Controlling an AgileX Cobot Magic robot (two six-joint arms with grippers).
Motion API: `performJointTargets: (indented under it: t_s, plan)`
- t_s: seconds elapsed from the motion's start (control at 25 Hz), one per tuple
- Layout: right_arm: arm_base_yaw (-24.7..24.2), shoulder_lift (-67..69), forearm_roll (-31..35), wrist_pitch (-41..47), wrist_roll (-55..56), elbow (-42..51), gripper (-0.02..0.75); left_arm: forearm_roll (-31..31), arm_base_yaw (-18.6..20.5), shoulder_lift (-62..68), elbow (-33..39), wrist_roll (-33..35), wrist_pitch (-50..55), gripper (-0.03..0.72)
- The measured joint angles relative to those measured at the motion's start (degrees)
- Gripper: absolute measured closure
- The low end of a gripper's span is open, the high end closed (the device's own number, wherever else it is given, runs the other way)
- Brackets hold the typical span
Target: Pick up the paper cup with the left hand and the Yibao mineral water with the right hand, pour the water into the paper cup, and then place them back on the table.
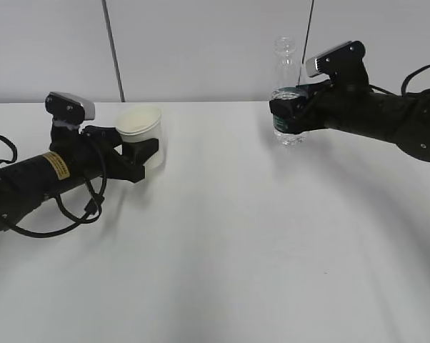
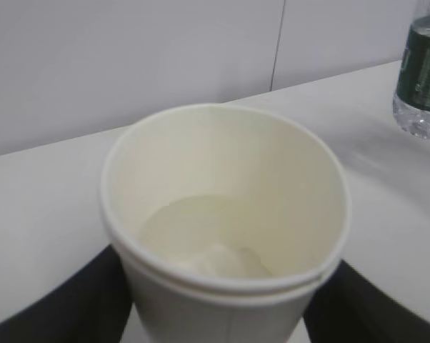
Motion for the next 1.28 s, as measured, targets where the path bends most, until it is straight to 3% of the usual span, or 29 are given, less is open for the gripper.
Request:
performJointTargets:
  t_s: [0.64, 1.28]
  plan:
    - [0.0, 4.22, 5.04, -3.09, 0.5, 0.0, 0.249, -2.5, 5.54, 0.0, 0.0, 3.26, 4.15, 0.255]
    - [0.0, 4.36, 9.4, -3.38, 0.58, 0.0, 0.249, -5.18, 5.97, 1.28, 0.0, 5.49, 4.69, 0.255]
